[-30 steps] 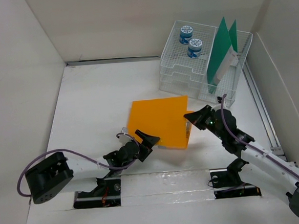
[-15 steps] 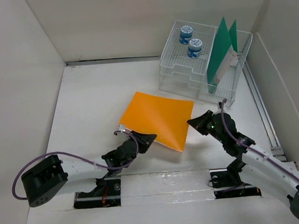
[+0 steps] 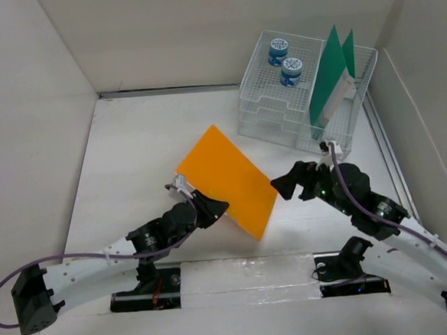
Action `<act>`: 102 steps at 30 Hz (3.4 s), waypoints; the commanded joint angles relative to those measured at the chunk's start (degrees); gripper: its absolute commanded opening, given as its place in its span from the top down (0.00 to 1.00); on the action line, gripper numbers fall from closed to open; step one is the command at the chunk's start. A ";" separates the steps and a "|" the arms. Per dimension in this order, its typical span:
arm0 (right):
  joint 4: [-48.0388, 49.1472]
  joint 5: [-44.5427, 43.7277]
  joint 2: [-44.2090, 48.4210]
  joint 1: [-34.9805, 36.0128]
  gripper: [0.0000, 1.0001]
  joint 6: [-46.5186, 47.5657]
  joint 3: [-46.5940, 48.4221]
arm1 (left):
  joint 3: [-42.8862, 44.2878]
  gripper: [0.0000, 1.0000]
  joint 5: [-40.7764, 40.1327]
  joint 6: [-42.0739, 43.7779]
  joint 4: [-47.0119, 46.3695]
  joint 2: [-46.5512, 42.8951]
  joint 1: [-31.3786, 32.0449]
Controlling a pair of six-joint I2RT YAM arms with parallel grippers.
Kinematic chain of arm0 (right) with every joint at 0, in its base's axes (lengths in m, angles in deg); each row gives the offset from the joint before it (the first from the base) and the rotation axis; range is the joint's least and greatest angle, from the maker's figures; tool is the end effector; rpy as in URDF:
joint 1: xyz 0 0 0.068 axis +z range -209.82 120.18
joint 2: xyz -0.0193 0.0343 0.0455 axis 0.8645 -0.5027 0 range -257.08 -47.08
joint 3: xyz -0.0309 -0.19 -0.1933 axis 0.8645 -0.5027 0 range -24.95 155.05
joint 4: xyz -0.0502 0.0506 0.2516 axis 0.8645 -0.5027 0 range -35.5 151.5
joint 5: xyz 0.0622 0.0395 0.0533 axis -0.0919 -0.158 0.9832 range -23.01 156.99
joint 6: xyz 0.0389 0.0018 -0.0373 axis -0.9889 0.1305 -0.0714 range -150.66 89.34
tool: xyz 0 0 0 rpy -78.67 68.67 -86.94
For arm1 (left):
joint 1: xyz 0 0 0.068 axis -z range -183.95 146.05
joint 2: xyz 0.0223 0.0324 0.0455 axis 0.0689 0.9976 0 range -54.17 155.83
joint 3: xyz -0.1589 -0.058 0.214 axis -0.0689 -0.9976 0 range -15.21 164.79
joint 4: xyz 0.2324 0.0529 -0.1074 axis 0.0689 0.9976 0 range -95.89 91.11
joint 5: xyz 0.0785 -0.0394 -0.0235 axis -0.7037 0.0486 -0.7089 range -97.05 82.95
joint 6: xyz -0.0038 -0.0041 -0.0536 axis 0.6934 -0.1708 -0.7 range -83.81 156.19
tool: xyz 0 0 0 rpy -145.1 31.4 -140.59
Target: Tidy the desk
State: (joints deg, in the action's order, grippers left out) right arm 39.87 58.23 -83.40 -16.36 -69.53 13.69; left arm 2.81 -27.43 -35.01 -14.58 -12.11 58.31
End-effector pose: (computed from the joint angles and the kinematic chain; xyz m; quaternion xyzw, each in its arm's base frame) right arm 0.1145 0.1012 0.3036 0.0116 0.8144 0.3328 0.4753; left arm 0.0927 -0.1498 0.2169 -0.1680 0.7720 -0.4926 0.3650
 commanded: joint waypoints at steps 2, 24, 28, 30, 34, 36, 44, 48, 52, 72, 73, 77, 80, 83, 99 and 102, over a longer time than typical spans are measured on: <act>-2.00 12.58 -4.01 0.48 0.00 13.62 6.18 | 9.57 1.00 0.16 7.39 11.66 -1.37 0.23; -4.75 -27.70 -35.84 36.42 0.00 10.75 20.53 | 17.31 1.00 3.24 5.90 6.05 4.70 0.23; -5.18 -34.82 -36.63 38.53 0.00 6.98 18.33 | 18.19 1.00 5.43 5.20 6.93 4.25 -0.38; -7.02 -41.41 -37.68 40.03 0.00 6.36 18.06 | 18.28 1.00 6.66 4.93 6.49 4.08 -0.38; -10.00 -50.56 -41.98 40.65 0.03 3.11 18.76 | 18.80 1.00 10.18 3.44 6.93 4.78 -0.38; -12.46 -54.16 -45.67 42.05 0.06 2.40 20.07 | 18.72 1.00 10.80 2.91 7.45 4.61 -0.91; -29.06 -63.92 -55.96 47.24 0.15 -12.27 24.82 | 20.12 1.00 11.86 3.17 8.51 3.11 -1.97; -31.46 -64.55 -57.03 47.77 0.34 -15.00 24.74 | 21.52 1.00 12.29 3.87 8.60 3.72 -1.97; -30.58 -64.46 -55.71 47.77 0.81 -15.18 22.72 | 22.06 1.00 12.38 3.79 10.62 3.38 -1.97; -30.32 -66.12 -41.92 49.35 1.00 -15.01 21.31 | 40.77 0.19 -8.08 16.26 28.73 -9.45 -1.97; -29.97 -66.48 -41.04 49.87 1.00 -14.22 22.01 | 40.78 0.19 -8.70 17.14 28.47 -10.24 -1.97; -28.92 -70.69 -32.89 49.88 1.00 -10.10 25.77 | 39.29 0.19 -10.38 18.20 28.46 -13.41 -1.97; -20.33 -75.86 -24.81 49.88 1.00 2.18 28.42 | 36.48 0.19 -10.47 18.90 27.50 -15.43 -1.97; 9.31 -77.82 -17.06 48.65 1.00 32.72 26.77 | 32.79 0.19 -8.54 19.60 24.78 -16.05 -1.97; 52.92 -55.24 -11.49 2.55 1.00 77.98 37.30 | 24.08 0.21 -1.16 25.67 17.13 -13.15 -1.97; 47.83 -51.55 -16.14 -3.44 1.00 77.81 40.73 | 22.85 0.21 -0.80 26.37 16.42 -13.23 -1.97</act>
State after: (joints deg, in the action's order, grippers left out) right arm 90.47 -0.80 -95.81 -15.72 5.28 51.37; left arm 27.08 -29.33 -10.95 5.55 -25.33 56.39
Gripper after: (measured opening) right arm 0.065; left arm 0.796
